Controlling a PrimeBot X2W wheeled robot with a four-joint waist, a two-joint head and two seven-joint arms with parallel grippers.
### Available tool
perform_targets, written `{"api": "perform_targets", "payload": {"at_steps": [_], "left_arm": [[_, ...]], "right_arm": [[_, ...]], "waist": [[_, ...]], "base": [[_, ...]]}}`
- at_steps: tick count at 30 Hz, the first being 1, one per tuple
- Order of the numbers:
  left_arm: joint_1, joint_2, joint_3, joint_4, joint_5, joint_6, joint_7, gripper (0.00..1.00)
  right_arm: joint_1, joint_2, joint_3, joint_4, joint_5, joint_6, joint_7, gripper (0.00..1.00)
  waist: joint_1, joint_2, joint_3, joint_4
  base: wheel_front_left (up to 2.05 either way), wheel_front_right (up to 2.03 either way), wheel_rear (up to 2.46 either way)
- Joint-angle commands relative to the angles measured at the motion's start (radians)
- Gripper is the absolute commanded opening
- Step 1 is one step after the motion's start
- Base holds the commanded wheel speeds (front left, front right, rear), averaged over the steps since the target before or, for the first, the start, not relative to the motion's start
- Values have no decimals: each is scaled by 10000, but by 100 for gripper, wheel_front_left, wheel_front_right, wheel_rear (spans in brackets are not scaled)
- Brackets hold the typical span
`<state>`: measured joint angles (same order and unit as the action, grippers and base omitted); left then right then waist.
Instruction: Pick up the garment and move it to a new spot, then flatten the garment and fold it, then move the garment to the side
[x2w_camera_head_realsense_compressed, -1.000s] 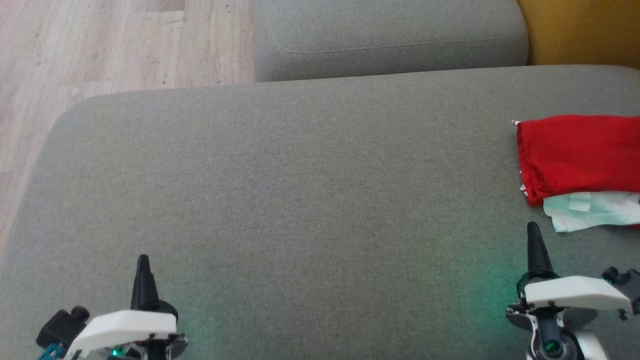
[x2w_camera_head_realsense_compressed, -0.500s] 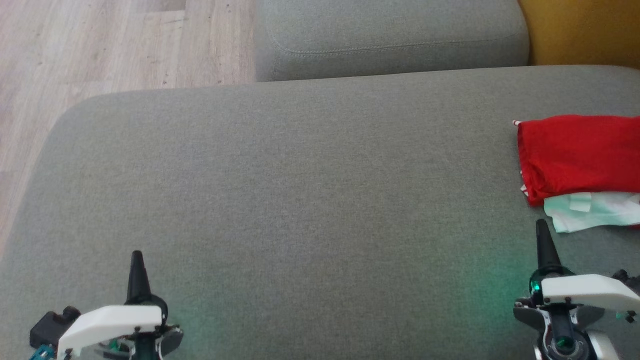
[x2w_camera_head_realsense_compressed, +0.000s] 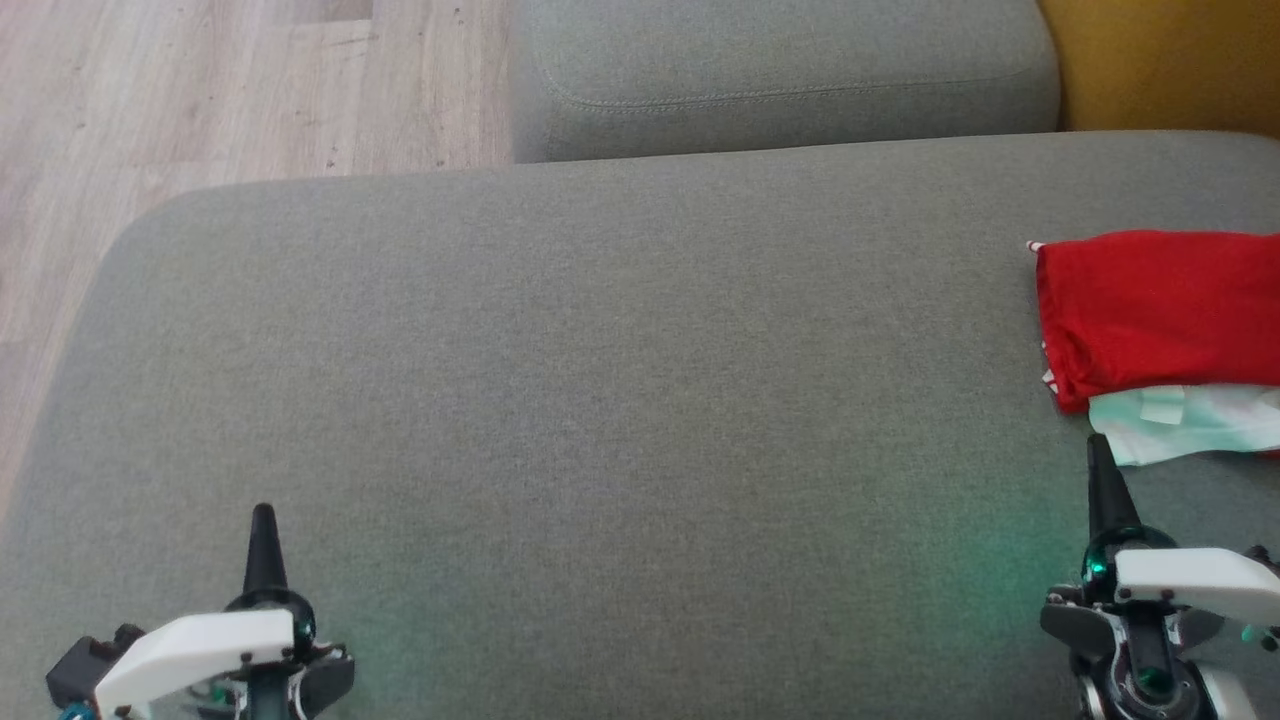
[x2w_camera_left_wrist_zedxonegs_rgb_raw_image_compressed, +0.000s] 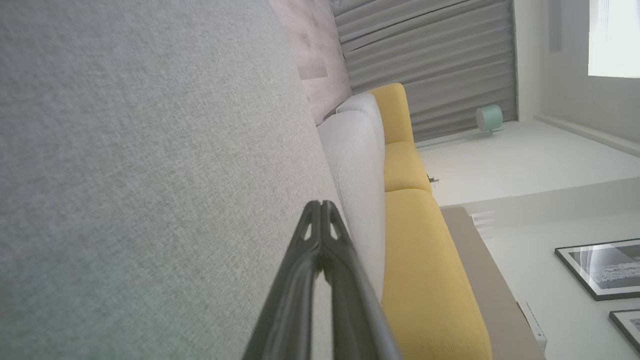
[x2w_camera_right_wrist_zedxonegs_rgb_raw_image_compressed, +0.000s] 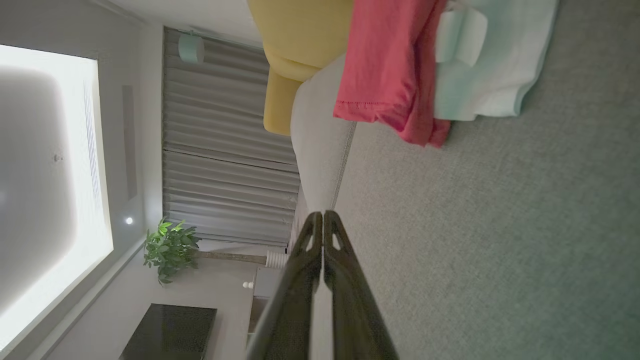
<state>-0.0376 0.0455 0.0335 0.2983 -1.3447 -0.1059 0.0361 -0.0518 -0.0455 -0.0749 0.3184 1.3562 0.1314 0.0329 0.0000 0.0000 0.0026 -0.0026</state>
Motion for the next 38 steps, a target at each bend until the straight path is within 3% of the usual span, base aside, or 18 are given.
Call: {"api": "perform_targets", "payload": {"at_steps": [1,24,38], "left_arm": [[-587,40,380,-388,-339,-102,130,0],[-705,47,804,-527,-2639,-247,772,0],[-705,47,804,-528,-2639,-247,771,0]], "right_arm": [[-534,-98,85,-419,360,-6,115,0],[-555,-98,-325,-739,2577,-7,752,0],[-556,-89,-340,-739,2565,-7,763,0]], "waist": [[0,0,0,2],[0,0,5,26],[0,0,5,26]], "base": [[0,0,0],[0,0,0],[0,0,0]]}}
